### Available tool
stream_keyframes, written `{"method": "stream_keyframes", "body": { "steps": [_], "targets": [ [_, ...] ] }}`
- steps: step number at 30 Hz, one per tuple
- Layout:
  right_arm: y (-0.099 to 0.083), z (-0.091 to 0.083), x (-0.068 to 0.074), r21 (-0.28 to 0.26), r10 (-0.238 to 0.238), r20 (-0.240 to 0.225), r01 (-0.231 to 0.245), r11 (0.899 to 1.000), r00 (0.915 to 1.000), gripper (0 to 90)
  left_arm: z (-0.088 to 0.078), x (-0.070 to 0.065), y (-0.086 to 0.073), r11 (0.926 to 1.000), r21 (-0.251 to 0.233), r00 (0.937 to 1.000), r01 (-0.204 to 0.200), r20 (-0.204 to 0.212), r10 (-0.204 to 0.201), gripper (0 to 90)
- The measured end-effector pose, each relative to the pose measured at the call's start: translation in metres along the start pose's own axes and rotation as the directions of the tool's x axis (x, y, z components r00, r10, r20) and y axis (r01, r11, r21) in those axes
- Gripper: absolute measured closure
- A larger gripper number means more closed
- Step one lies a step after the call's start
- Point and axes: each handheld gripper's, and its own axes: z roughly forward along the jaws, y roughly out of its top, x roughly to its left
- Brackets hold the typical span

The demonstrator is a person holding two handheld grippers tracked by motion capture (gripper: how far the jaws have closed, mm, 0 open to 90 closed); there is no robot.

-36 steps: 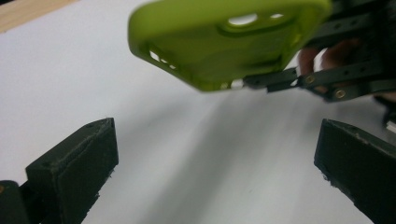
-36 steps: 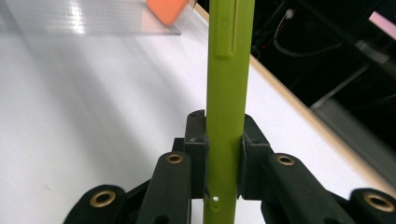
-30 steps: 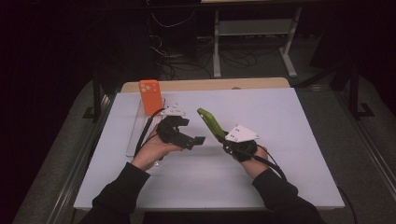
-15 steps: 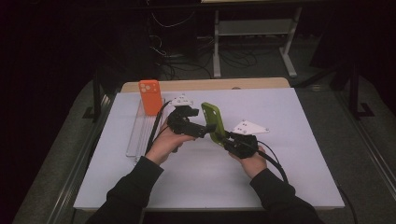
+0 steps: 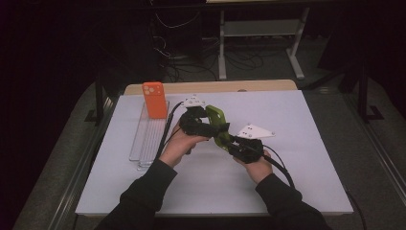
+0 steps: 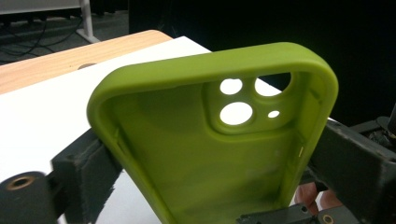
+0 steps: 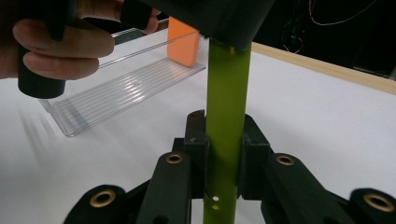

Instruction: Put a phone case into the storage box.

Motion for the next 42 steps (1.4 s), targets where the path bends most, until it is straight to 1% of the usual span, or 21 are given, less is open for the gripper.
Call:
{"method": "stream_keyframes", "body": {
  "steps": [2,3,6,7,9,14,15,16,17,18,22,24,25,26,31,32,33,34,38,40,42],
  "targets": [
    [0.0,0.0,0.0,-0.003,-0.006,0.0,0.006,1.0,1.0,75.7,0.0,0.0,0.0,1.0,-0.007,1.0,0.001,0.004,-0.001,10.4],
    [0.0,0.0,0.001,0.006,0.008,-0.001,-0.008,1.0,1.0,75.7,0.0,0.0,0.0,0.9999,-0.01,1.0,0.002,0.005,-0.002,10.6],
    [0.0,0.0,0.0,0.001,-0.009,0.005,0.009,1.0,0.9999,75.7,0.0,0.0,0.0,1.0,-0.003,1.0,-0.002,0.003,0.002,11.6],
    [0.0,0.0,0.0,0.009,0.002,0.003,-0.002,1.0,1.0,75.7,0.0,0.0,0.0,1.0,-0.001,1.0,-0.002,0.003,0.002,12.0],
    [0.0,0.0,0.0,0.004,-0.016,0.007,0.016,1.0,0.9998,75.6,0.0,0.0,0.001,1.0,0.001,1.0,0.003,0.008,-0.003,12.7],
    [-0.001,0.002,0.001,0.017,-0.021,0.01,0.021,1.0,0.9997,74.2,-0.001,0.003,0.0,0.9998,0.009,0.9996,0.017,0.024,-0.017,14.2],
    [-0.001,0.002,0.002,0.022,-0.021,0.008,0.021,1.0,0.9997,71.3,-0.001,0.003,0.001,0.9999,0.01,0.9997,0.013,0.022,-0.013,14.5],
    [-0.001,0.003,0.002,0.019,-0.018,-0.002,0.018,1.0,0.9998,65.1,-0.002,0.003,0.001,0.9999,0.006,0.9997,0.014,0.018,-0.014,14.6],
    [0.0,0.003,0.001,0.011,-0.035,-0.001,0.035,0.999,0.9994,59.4,-0.002,0.005,0.002,0.9999,0.012,0.9997,0.011,0.021,-0.012,14.8],
    [0.0,0.002,0.001,0.012,-0.028,-0.003,0.028,1.0,0.9996,55.0,-0.003,0.006,0.002,0.9997,0.007,0.9995,0.022,0.022,-0.022,14.9],
    [0.001,-0.004,-0.003,0.029,-0.018,-0.013,0.019,0.999,0.9997,39.1,-0.01,0.014,0.007,0.9995,0.007,0.9996,0.029,0.002,-0.029,14.9],
    [0.0,-0.008,-0.006,0.043,-0.022,-0.02,0.023,0.999,0.9996,33.7,-0.015,0.019,0.01,0.9998,0.009,0.9997,0.017,-0.019,-0.017,14.9],
    [0.0,-0.011,-0.007,0.054,-0.008,-0.02,0.009,0.999,0.9998,29.6,-0.018,0.02,0.013,0.9998,0.01,0.9995,0.017,-0.028,-0.017,14.9],
    [-0.001,-0.013,-0.011,0.059,-0.018,-0.016,0.019,0.998,0.9997,27.0,-0.021,0.022,0.015,0.9999,0.007,0.9991,0.015,-0.039,-0.015,14.9],
    [-0.008,-0.024,-0.021,0.114,-0.009,0.019,0.007,0.993,0.9998,12.9,-0.038,0.035,0.026,1.0,-0.002,0.9952,0.004,-0.098,-0.004,14.9],
    [-0.01,-0.026,-0.022,0.132,-0.002,0.024,-0.001,0.991,0.9997,12.8,-0.042,0.038,0.028,1.0,-0.004,0.9939,0.001,-0.11,-0.001,14.9],
    [-0.012,-0.029,-0.024,0.139,-0.013,0.028,0.009,0.99,0.9995,12.3,-0.045,0.04,0.03,1.0,-0.006,0.9925,0.002,-0.122,-0.002,14.9],
    [-0.014,-0.031,-0.025,0.147,0.004,0.027,-0.008,0.989,0.9996,10.9,-0.048,0.043,0.032,1.0,-0.005,0.9907,-0.002,-0.136,0.001,14.9],
    [-0.021,-0.039,-0.033,0.17,0.016,0.031,-0.021,0.985,0.9994,1.3,-0.063,0.052,0.039,0.9998,-0.018,0.9823,-0.005,-0.187,0.002,14.9],
    [-0.025,-0.043,-0.036,0.174,0.022,0.045,-0.029,0.984,0.9987,0.0,-0.07,0.057,0.042,0.9995,-0.031,0.9774,-0.004,-0.211,-0.003,14.9],
    [-0.029,-0.047,-0.039,0.185,0.012,0.055,-0.022,0.982,0.9984,0.0,-0.078,0.062,0.044,0.9992,-0.039,0.97,-0.003,-0.243,-0.006,14.9]
  ]
}}
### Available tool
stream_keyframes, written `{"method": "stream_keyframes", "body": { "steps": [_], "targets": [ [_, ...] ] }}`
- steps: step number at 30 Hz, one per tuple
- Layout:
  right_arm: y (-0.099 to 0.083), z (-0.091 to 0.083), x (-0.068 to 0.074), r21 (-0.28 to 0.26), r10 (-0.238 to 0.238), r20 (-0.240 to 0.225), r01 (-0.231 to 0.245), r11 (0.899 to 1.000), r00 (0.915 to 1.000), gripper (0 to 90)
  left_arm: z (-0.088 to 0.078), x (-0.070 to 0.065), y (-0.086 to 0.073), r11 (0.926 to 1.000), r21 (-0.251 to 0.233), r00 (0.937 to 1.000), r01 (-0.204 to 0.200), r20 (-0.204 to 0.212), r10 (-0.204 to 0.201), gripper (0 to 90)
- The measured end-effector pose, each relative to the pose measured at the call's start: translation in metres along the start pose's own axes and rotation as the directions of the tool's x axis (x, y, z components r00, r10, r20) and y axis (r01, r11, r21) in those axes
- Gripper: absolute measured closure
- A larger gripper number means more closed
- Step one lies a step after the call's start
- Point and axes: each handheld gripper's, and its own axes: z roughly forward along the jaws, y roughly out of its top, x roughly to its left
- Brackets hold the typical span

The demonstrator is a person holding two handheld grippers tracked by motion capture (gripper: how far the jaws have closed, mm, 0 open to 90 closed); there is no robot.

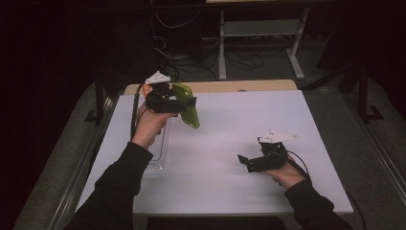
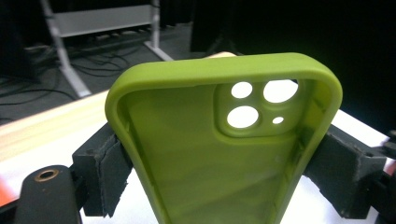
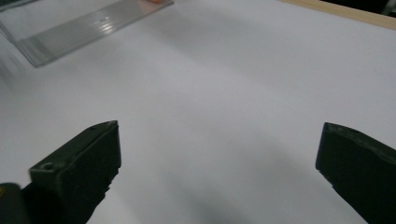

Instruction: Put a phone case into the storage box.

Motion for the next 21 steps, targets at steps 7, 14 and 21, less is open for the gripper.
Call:
{"method": "stream_keyframes", "body": {
  "steps": [7,14,21],
  "targets": [
    [-0.01,-0.015,-0.004,-0.002,-0.003,0.05,0.003,1.0,0.9987,0.0,-0.016,0.024,0.005,1.0,-0.001,0.9926,0.003,-0.122,-0.003,14.9],
    [-0.017,-0.022,-0.005,0.001,-0.013,0.081,0.013,1.0,0.9966,0.0,-0.019,0.05,0.007,0.9997,-0.004,0.9585,0.023,-0.284,-0.024,14.9],
    [-0.021,-0.023,-0.007,0.007,-0.018,0.087,0.018,1.0,0.996,0.0,-0.012,0.067,0.003,0.9981,0.01,0.9081,0.061,-0.416,-0.051,14.8]
  ]
}}
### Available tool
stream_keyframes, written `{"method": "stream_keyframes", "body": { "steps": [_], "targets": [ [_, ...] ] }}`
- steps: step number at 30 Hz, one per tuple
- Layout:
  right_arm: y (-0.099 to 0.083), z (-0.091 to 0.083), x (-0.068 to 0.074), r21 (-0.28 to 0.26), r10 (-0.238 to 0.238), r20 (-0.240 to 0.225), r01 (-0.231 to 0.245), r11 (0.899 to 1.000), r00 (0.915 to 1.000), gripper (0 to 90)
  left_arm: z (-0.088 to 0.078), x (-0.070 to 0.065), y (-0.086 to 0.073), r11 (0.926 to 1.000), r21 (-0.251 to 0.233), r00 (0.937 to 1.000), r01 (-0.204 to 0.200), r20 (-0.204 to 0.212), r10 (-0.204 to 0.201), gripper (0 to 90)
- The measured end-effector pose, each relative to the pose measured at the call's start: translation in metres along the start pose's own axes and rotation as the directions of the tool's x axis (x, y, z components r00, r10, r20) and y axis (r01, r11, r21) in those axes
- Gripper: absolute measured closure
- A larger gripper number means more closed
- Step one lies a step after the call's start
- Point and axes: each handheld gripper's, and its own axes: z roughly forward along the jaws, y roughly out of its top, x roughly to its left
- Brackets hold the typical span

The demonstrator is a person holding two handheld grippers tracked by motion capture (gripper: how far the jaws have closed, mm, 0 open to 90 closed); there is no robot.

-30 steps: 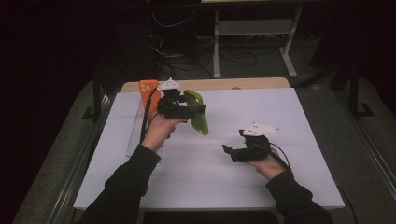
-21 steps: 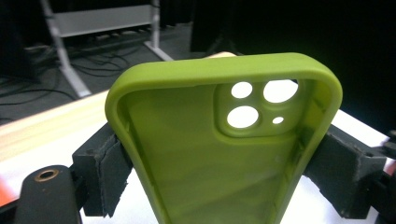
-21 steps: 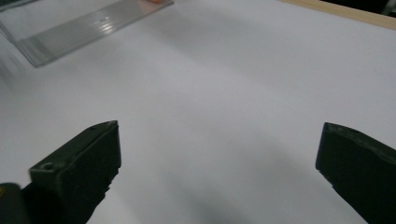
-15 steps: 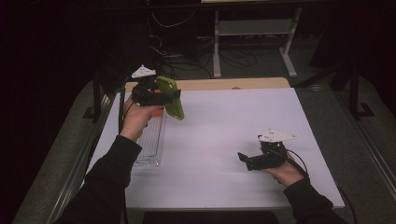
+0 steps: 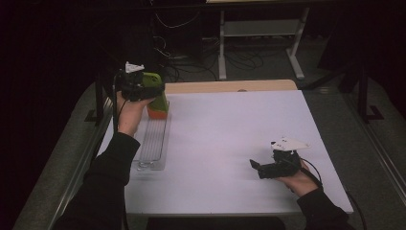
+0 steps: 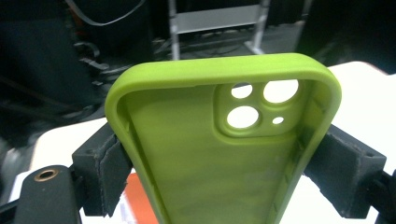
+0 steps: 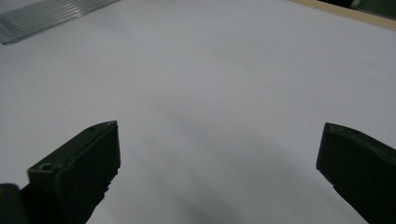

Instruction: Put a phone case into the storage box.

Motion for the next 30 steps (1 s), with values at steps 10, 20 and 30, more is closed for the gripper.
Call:
{"method": "stream_keyframes", "body": {
  "steps": [10,20,30],
  "targets": [
    [0.0,0.0,0.001,-0.006,-0.011,0.002,0.011,1.0,0.9999,0.0,0.026,0.004,-0.021,0.9967,0.06,0.9918,0.054,-0.119,-0.047,14.7],
    [0.0,0.0,0.001,-0.012,-0.027,-0.003,0.027,1.0,0.9996,0.0,0.045,0.011,-0.039,0.9898,0.101,0.9815,0.101,-0.172,-0.083,14.4],
    [0.0,-0.001,0.001,-0.011,-0.021,-0.005,0.021,1.0,0.9998,0.0,0.055,0.009,-0.047,0.9889,0.102,0.9787,0.108,-0.186,-0.087,14.2]
  ]
}}
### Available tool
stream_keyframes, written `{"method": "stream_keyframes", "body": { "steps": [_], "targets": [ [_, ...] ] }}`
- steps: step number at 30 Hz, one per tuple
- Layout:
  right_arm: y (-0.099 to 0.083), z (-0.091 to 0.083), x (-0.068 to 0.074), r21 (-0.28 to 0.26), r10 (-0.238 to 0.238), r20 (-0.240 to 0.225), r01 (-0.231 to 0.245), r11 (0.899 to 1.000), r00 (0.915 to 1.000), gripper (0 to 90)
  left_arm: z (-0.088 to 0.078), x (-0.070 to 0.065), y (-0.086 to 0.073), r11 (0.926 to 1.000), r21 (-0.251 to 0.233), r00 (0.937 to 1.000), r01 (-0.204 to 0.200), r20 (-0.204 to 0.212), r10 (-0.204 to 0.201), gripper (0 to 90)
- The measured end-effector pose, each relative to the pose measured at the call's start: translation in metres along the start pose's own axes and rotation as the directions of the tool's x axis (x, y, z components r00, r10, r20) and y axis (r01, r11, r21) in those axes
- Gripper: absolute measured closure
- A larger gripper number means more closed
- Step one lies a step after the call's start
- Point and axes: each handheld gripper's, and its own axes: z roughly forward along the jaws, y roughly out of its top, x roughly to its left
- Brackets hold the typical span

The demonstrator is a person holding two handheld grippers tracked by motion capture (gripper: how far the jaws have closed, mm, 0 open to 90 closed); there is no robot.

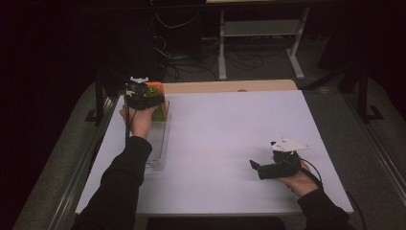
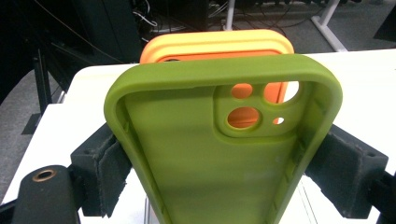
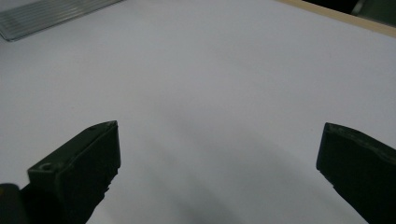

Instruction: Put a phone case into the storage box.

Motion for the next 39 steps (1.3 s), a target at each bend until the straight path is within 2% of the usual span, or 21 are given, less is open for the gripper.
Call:
{"method": "stream_keyframes", "body": {
  "steps": [2,4,6,7,9,11,12,14,17,23,26,32,34,37,39],
  "targets": [
    [0.0,0.0,0.0,0.0,-0.003,0.002,0.003,1.0,1.0,0.0,0.001,0.0,-0.001,0.9996,0.011,0.9995,-0.026,-0.016,0.026,14.1],
    [0.0,0.0,0.0,-0.001,-0.002,0.003,0.002,1.0,1.0,0.0,0.004,-0.002,-0.002,0.9999,-0.016,0.9999,-0.004,-0.015,0.004,14.1],
    [0.0,-0.001,0.0,-0.005,-0.012,0.004,0.012,1.0,0.9999,0.0,0.004,-0.001,-0.003,0.9997,0.008,0.9994,-0.024,-0.023,0.024,14.0],
    [0.0,-0.001,0.001,0.002,0.003,-0.002,-0.003,1.0,1.0,0.0,0.006,-0.001,-0.004,0.9999,0.003,0.9996,-0.017,-0.021,0.017,13.9],
    [0.0,-0.001,0.001,0.0,0.001,-0.002,-0.001,1.0,1.0,0.0,0.007,-0.001,-0.004,0.9995,0.015,0.9993,-0.03,-0.021,0.03,13.8],
    [0.0,-0.001,0.001,-0.001,-0.001,-0.002,0.001,1.0,1.0,0.0,0.008,-0.002,-0.005,0.9995,0.002,0.9993,-0.031,-0.023,0.031,13.7],
    [0.0,-0.001,0.001,-0.002,0.001,-0.002,-0.001,1.0,1.0,0.0,0.008,-0.002,-0.005,0.999,0.011,0.9987,-0.043,-0.026,0.043,13.6],
    [0.0,-0.002,0.001,-0.002,0.001,-0.003,-0.001,1.0,1.0,0.0,0.009,-0.003,-0.005,0.9993,-0.002,0.999,-0.036,-0.025,0.036,13.3],
    [0.0,-0.002,0.001,0.001,0.003,-0.003,-0.003,1.0,1.0,0.0,0.01,-0.003,-0.006,0.9989,0.0,0.998,-0.046,-0.043,0.046,11.6],
    [0.0,-0.002,0.002,0.002,0.008,-0.004,-0.008,1.0,1.0,0.0,0.01,-0.002,-0.006,0.9991,0.009,0.9989,-0.04,-0.022,0.041,4.4],
    [0.0,-0.002,0.002,0.001,0.004,-0.003,-0.004,1.0,1.0,0.0,0.008,-0.002,-0.005,0.9993,-0.002,0.9992,-0.039,-0.014,0.038,2.8],
    [0.0,-0.002,0.002,0.0,0.002,-0.004,-0.002,1.0,1.0,0.0,0.0,0.0,-0.002,0.9993,-0.025,0.9994,-0.029,0.019,0.029,2.0],
    [0.0,-0.002,0.002,0.0,0.0,-0.004,0.0,1.0,1.0,0.0,-0.005,0.002,-0.001,0.9991,-0.01,0.9986,-0.04,0.033,0.041,2.0],
    [0.0,-0.003,0.002,-0.001,-0.003,-0.004,0.003,1.0,1.0,0.0,-0.011,0.006,-0.001,0.999,-0.001,0.9953,-0.045,0.086,0.045,2.0],
    [0.001,-0.003,0.002,-0.004,-0.001,-0.005,0.001,1.0,1.0,0.0,-0.017,0.009,-0.001,0.9983,0.013,0.9902,-0.057,0.128,0.054,2.0]
  ]
}}
